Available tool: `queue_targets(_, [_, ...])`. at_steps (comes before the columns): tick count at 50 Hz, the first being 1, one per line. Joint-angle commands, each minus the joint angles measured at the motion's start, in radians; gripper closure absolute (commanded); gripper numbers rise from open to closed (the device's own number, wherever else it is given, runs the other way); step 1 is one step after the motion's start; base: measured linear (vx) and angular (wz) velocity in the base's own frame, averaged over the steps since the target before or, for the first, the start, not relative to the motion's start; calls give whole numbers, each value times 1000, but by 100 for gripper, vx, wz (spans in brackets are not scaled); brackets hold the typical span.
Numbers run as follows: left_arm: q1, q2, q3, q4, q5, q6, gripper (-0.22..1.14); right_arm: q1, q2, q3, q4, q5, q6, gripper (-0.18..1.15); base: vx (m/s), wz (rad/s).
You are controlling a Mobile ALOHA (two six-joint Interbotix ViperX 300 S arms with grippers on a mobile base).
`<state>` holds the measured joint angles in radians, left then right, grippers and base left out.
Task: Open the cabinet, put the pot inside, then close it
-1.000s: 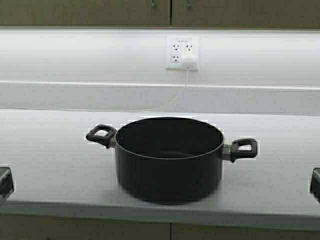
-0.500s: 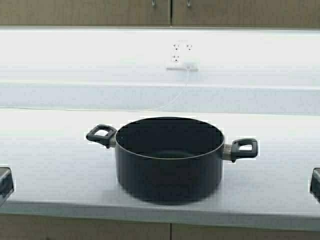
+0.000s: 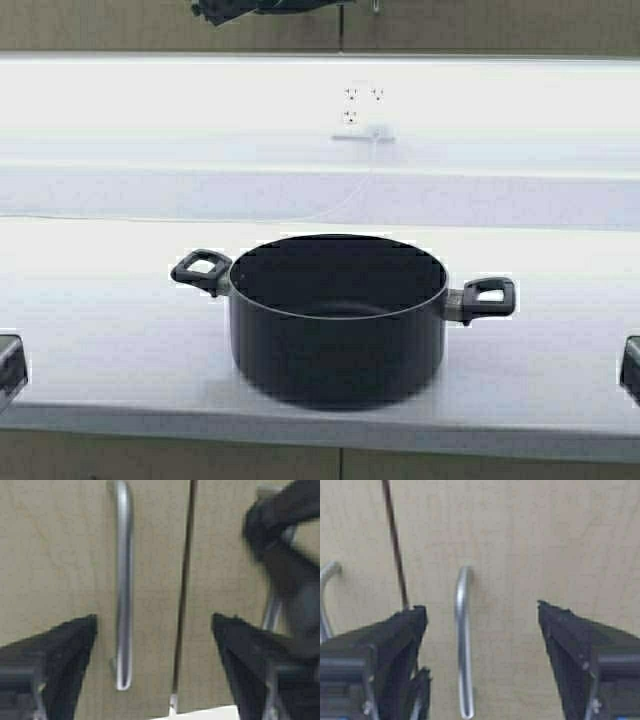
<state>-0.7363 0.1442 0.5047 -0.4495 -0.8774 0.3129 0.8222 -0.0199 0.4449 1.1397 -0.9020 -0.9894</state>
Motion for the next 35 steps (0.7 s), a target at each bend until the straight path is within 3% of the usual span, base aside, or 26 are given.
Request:
queue_targets(1, [5, 0, -37, -17, -18, 6, -8, -6, 17, -43, -8, -17, 3, 0, 0, 0])
queue_targets(6, [5, 25, -58, -46, -11, 0, -5, -15, 49, -74, -2, -18, 3, 6, 0, 0])
queue_targets(10, [8, 51, -95, -138, 46, 6, 10, -31, 78, -95, 15, -20, 3, 23, 0, 1])
queue_targets(14, [23, 72, -135, -204, 118, 21, 40, -46, 97, -109, 46, -20, 2, 54, -1, 2])
queue_targets(19, [32, 94, -175, -196, 178, 48, 88, -52, 97, -107, 51, -20, 0, 101, -1, 2])
queue_targets(20, [32, 94, -178, -192, 184, 54, 96, -54, 94, -107, 51, -20, -2, 105, -1, 4])
queue_targets(23, [32, 87, -179, -183, 189, 74, 103, -55, 78, -95, 51, -20, -11, 101, -2, 6])
queue_targets(28, [32, 43, -143, -179, 209, 84, 87, -54, 32, -49, 51, -9, -17, 88, -4, 8])
queue_targets(35, [32, -77, -34, -164, 241, 97, 87, -54, -83, 54, 51, 40, -38, 92, -5, 5])
